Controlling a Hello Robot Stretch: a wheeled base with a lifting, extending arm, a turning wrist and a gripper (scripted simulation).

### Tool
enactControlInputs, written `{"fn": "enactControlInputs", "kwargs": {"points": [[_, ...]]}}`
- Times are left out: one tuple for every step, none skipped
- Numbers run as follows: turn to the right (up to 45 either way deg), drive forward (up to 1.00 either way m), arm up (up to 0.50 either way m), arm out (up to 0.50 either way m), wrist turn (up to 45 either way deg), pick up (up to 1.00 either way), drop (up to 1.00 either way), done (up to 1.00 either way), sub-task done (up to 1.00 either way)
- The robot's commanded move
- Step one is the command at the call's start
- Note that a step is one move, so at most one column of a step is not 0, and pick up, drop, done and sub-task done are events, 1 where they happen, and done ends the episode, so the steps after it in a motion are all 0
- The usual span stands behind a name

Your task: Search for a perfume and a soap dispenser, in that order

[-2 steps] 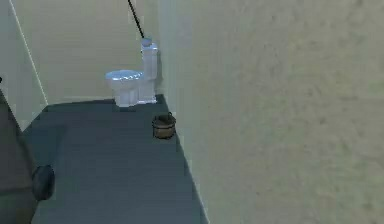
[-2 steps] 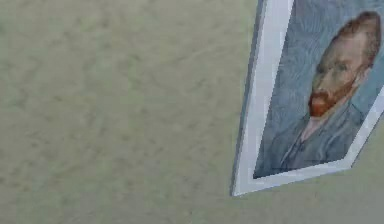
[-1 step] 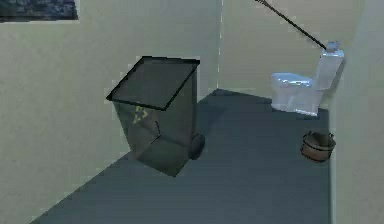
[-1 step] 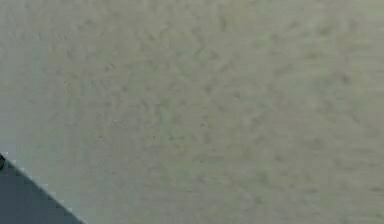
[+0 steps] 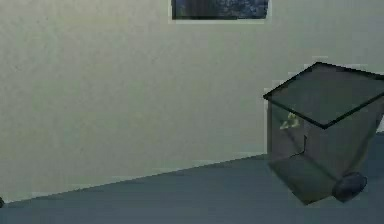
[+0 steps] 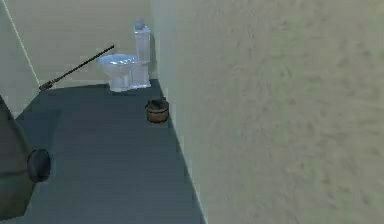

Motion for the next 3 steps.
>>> {"fn": "enactControlInputs", "kwargs": {"points": [[-15.0, 0.00, 0.00, 0.00, 0.0, 0.00, 0.00, 0.00, 0.00], [0.0, 0.15, 0.00, 0.00, 0.0, 0.00, 0.00, 0.00, 0.00], [-45.0, 0.00, 0.00, 0.00, 0.0, 0.00, 0.00, 0.00, 0.00]]}}
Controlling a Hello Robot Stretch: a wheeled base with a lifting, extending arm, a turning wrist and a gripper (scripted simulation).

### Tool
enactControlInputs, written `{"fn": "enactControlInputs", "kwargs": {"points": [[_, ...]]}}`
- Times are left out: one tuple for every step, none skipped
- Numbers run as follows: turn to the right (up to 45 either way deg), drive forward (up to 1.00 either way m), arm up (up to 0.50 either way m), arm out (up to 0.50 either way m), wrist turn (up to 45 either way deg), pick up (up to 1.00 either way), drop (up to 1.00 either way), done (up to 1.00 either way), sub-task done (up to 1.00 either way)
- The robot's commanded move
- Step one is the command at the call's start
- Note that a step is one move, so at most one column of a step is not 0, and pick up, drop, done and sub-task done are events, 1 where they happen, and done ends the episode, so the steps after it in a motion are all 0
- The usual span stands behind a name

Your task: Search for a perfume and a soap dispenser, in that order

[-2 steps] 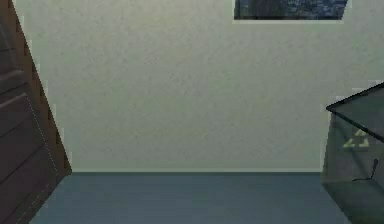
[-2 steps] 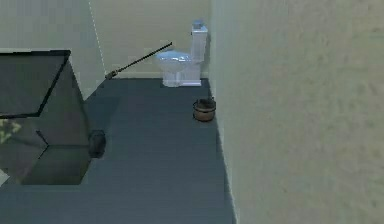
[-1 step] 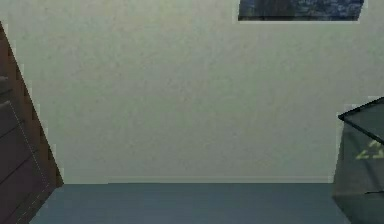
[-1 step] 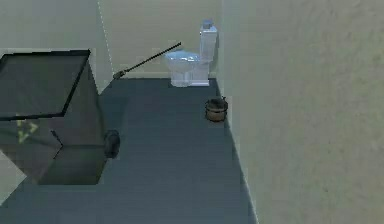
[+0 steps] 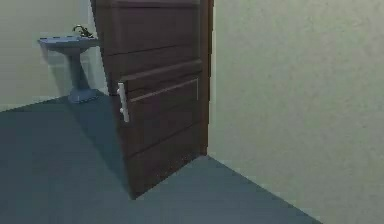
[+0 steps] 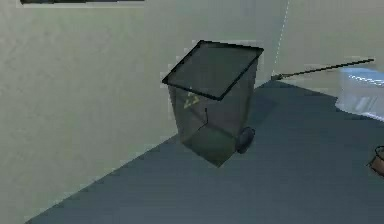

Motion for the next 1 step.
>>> {"fn": "enactControlInputs", "kwargs": {"points": [[-45.0, 0.00, 0.00, 0.00, 0.0, 0.00, 0.00, 0.00, 0.00]]}}
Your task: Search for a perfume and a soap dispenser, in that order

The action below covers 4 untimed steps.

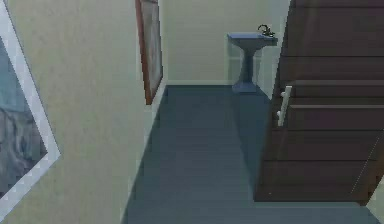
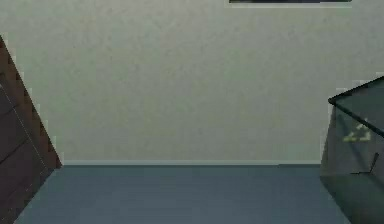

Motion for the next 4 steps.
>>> {"fn": "enactControlInputs", "kwargs": {"points": [[0.0, 1.00, 0.00, 0.00, 0.0, 0.00, 0.00, 0.00, 0.00], [0.0, 0.50, 0.00, 0.00, 0.0, 0.00, 0.00, 0.00, 0.00], [21.0, 0.00, 0.00, 0.00, 0.0, 0.00, 0.00, 0.00, 0.00], [0.0, 1.00, 0.00, 0.00, 0.0, 0.00, 0.00, 0.00, 0.00]]}}
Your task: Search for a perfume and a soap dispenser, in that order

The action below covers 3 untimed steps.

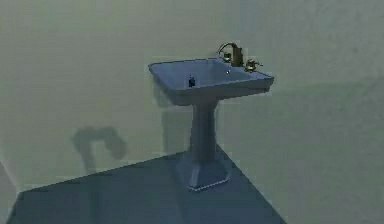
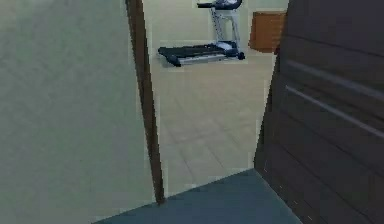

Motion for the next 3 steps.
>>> {"fn": "enactControlInputs", "kwargs": {"points": [[0.0, 0.60, 0.00, 0.00, 0.0, 0.00, 0.00, 0.00, 0.00], [0.0, 0.00, 0.00, 0.00, 0.0, 0.00, 0.00, 0.00, 1.00], [45.0, 0.00, 0.00, 0.00, 0.0, 0.00, 0.00, 0.00, 0.00]]}}
